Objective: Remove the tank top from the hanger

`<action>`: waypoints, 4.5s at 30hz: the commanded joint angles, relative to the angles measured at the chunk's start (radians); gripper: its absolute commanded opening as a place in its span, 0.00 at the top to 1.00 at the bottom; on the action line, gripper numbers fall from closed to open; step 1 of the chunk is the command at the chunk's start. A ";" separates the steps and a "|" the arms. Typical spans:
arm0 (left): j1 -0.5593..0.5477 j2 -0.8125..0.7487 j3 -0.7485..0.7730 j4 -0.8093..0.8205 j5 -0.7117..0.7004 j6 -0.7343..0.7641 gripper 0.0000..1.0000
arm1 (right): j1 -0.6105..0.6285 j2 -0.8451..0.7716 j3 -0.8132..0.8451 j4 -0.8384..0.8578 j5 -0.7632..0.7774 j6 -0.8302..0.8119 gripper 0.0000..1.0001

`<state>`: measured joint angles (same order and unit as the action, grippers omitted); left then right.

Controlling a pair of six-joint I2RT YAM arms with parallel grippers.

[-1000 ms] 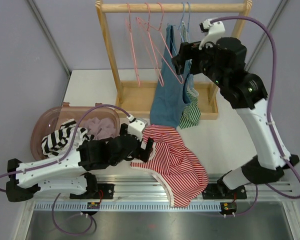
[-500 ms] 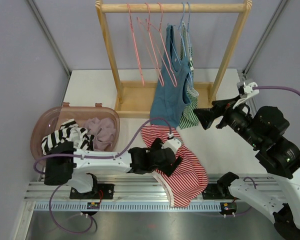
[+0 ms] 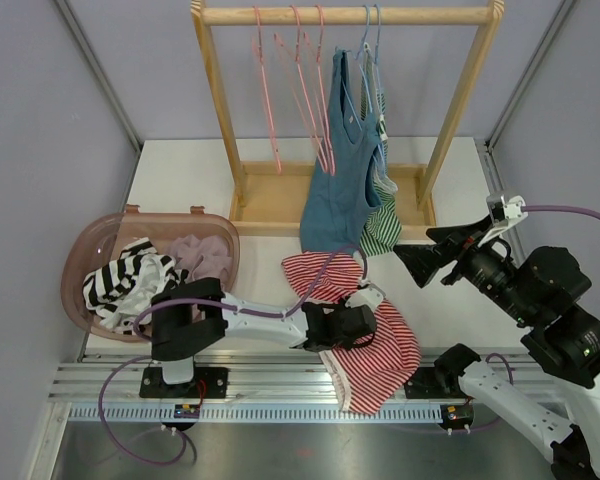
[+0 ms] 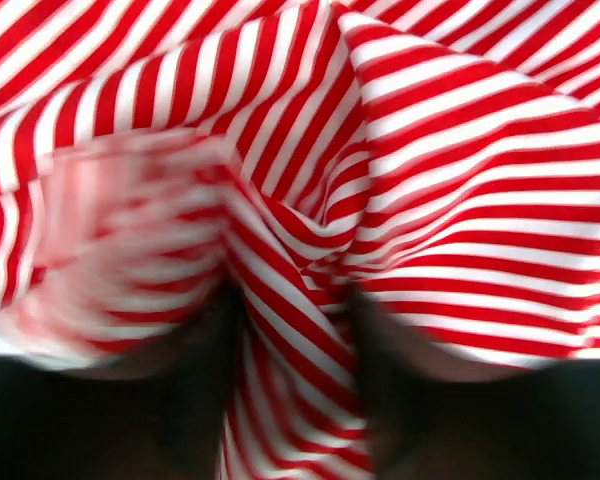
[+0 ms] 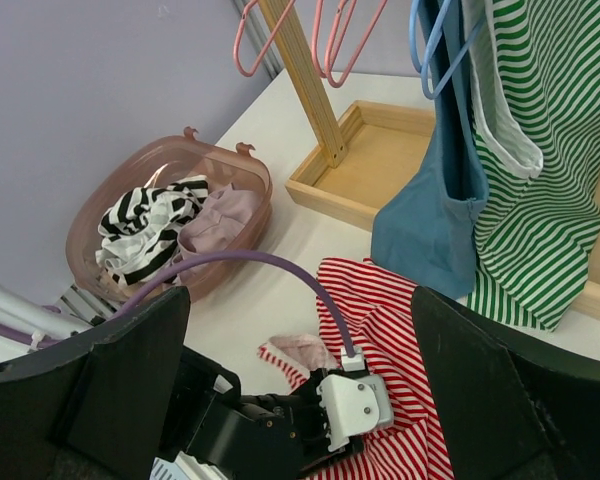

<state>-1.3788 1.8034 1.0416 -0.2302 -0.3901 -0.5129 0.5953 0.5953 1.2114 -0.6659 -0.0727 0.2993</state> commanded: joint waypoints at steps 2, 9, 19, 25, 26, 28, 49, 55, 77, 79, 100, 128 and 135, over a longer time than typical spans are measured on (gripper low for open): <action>-0.003 0.005 -0.029 0.077 0.023 -0.061 0.92 | 0.000 -0.023 -0.001 -0.008 0.002 0.020 0.01; -0.003 -0.195 -0.045 -0.035 -0.126 -0.093 1.00 | 0.000 -0.061 0.020 -0.035 0.025 0.015 0.01; 0.029 -0.528 0.072 -0.409 -0.429 -0.133 1.00 | 0.000 -0.089 0.040 -0.058 0.036 0.009 0.00; 0.124 -0.662 0.215 -0.595 -0.533 -0.086 1.00 | 0.000 -0.095 0.050 -0.060 0.044 0.006 0.01; 0.164 -0.708 0.245 -0.603 -0.526 -0.070 1.00 | 0.000 -0.095 0.051 -0.058 0.042 0.006 0.00; 0.210 -0.760 0.267 -0.603 -0.501 -0.017 1.00 | 0.000 -0.094 0.053 -0.057 0.040 0.003 0.00; 1.530 -0.796 0.253 -0.607 0.111 0.151 1.00 | 0.000 -0.016 0.063 0.002 0.001 0.007 0.00; 1.574 -0.793 0.166 -0.586 0.112 0.128 0.01 | 0.000 0.093 0.100 -0.041 0.132 0.024 0.01; 0.884 -1.007 -0.112 -0.408 0.464 0.123 0.01 | 0.000 0.698 0.719 -0.099 0.398 -0.161 0.17; 0.830 -1.000 -0.149 -0.397 0.483 0.122 0.01 | 0.000 0.790 0.795 -0.122 0.399 -0.195 0.24; 0.755 -1.056 -0.184 -0.468 0.324 0.137 0.01 | -0.091 1.296 1.375 -0.247 0.343 -0.269 0.69; 0.755 -1.064 -0.189 -0.472 0.312 0.131 0.01 | -0.104 1.192 1.346 -0.064 0.191 -0.174 1.00; 0.755 -1.084 -0.181 -0.468 0.309 0.135 0.01 | -0.103 1.138 1.321 -0.101 0.163 -0.164 1.00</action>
<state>-0.6205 0.7429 0.8612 -0.7189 -0.0650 -0.3885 0.4969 1.8065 2.5401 -0.8417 0.1177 0.1207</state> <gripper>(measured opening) 0.988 0.031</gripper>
